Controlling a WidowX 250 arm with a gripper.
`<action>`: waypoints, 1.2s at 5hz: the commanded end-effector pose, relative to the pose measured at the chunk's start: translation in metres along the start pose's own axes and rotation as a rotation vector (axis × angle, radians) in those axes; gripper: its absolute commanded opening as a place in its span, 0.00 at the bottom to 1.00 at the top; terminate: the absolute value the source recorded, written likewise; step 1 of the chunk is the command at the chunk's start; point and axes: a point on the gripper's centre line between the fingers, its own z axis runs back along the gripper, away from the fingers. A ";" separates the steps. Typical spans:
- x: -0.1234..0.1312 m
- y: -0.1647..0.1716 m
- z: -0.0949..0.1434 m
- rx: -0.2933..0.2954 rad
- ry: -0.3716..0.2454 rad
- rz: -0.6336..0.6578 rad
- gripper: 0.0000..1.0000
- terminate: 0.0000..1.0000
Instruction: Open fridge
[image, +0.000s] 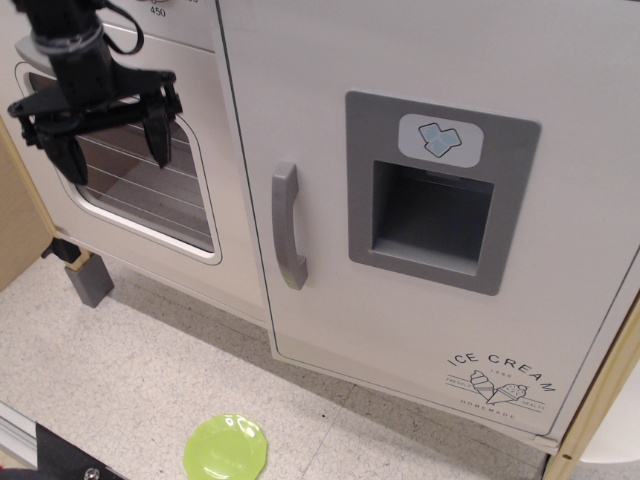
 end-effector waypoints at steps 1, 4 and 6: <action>0.013 -0.016 0.007 -0.021 -0.020 0.188 1.00 0.00; -0.014 -0.060 0.018 -0.139 -0.074 0.096 1.00 0.00; -0.006 -0.059 0.021 -0.115 -0.037 -0.044 1.00 0.00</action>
